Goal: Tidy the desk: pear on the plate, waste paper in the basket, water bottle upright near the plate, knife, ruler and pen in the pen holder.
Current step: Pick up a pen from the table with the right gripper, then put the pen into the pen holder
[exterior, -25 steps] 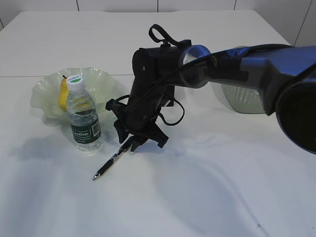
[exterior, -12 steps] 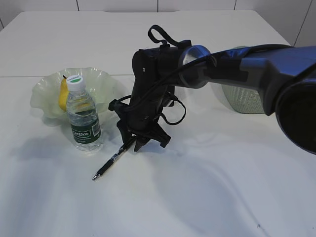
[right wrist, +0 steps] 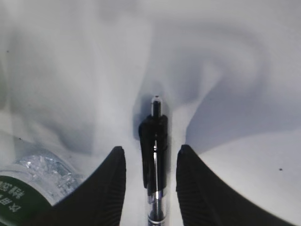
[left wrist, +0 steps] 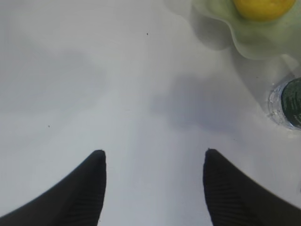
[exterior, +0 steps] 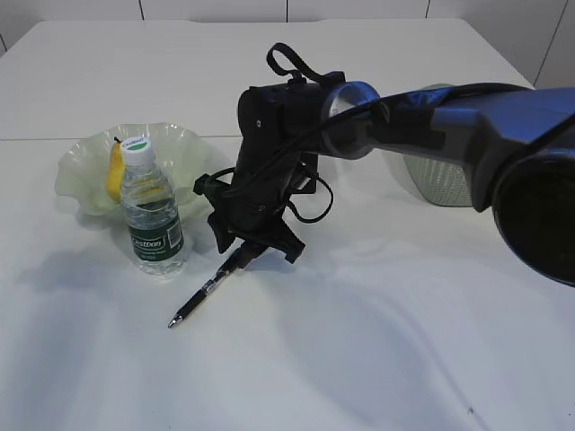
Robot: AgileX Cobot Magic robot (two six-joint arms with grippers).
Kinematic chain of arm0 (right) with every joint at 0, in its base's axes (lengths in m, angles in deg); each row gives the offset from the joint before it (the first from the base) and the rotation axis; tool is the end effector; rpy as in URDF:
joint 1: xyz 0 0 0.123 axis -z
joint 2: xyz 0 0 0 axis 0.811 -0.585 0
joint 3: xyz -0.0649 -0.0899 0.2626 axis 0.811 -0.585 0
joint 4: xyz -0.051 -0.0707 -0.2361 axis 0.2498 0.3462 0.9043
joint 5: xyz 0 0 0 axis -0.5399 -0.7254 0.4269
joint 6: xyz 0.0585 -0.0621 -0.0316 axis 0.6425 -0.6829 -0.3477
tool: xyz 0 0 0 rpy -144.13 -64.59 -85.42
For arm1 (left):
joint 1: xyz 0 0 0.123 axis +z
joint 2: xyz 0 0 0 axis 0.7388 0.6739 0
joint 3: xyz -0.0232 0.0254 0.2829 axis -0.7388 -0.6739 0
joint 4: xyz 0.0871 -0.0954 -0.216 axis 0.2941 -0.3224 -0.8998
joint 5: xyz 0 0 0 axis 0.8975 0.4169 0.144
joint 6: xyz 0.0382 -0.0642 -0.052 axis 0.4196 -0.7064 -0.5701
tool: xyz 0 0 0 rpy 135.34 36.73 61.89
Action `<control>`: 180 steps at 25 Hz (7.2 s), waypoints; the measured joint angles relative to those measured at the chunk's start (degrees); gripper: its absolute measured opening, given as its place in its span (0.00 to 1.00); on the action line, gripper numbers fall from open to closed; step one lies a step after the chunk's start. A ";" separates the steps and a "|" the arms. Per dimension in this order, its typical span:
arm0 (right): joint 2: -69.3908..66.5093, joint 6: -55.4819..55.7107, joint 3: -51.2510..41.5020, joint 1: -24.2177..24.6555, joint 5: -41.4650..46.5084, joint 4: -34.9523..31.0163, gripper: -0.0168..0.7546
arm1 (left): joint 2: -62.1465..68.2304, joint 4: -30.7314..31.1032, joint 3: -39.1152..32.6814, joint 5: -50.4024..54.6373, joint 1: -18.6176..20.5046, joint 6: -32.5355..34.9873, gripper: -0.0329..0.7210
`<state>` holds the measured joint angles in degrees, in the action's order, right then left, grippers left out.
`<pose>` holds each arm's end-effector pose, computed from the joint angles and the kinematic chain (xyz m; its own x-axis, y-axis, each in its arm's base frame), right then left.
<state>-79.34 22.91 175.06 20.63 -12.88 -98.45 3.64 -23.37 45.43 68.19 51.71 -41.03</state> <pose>0.4159 0.2902 0.1309 -0.8078 0.5890 0.0243 0.5659 0.7633 0.3116 0.2685 0.0152 0.2535 -0.8402 -0.2523 -0.4799 -0.2147 0.9676 -0.1329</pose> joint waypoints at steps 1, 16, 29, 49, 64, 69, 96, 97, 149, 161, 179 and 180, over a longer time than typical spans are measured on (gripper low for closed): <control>-0.31 0.03 0.63 0.00 0.31 0.00 0.37 | 0.00 0.00 0.00 0.00 0.00 0.00 0.65; -3.47 1.28 5.79 0.00 6.33 2.06 0.37 | 0.00 0.00 0.00 -0.21 0.00 0.00 0.65; -3.73 1.41 6.00 0.00 6.40 2.28 0.18 | 0.00 0.00 0.00 -0.32 0.00 0.00 0.65; -3.41 -5.26 7.49 0.00 11.88 5.25 0.11 | 0.00 0.00 0.00 -0.32 0.00 0.00 0.65; 1.66 -18.53 7.62 0.90 14.07 7.51 0.11 | 0.00 0.00 0.00 0.16 0.00 0.00 0.65; 3.83 -23.08 7.62 3.02 14.88 7.61 0.10 | 0.00 0.00 0.00 0.16 0.00 0.00 0.65; 14.39 -47.79 5.43 10.27 16.51 8.06 0.10 | 0.00 0.00 0.00 -0.05 0.00 0.00 0.65; 14.97 -48.15 4.28 10.27 16.51 8.06 0.10 | 0.00 0.00 0.00 -0.05 0.00 0.00 0.65; 31.19 -60.33 -38.64 11.09 -61.20 11.31 0.10 | 0.00 0.00 0.00 0.21 0.00 0.00 0.65; 21.61 -60.57 -23.74 14.54 -61.60 11.34 0.10 | 0.00 0.00 0.00 0.21 0.00 0.00 0.65; 12.57 -60.57 -17.88 14.54 -64.28 11.44 0.10 | 0.00 0.00 0.00 0.21 0.00 0.00 0.65; 12.05 -60.57 -17.88 14.54 -64.51 11.44 0.10 | 0.00 0.00 0.00 0.21 0.00 0.00 0.65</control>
<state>-67.28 -37.66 157.18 35.17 -77.39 -87.01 3.64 -23.37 45.43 68.40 51.71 -41.03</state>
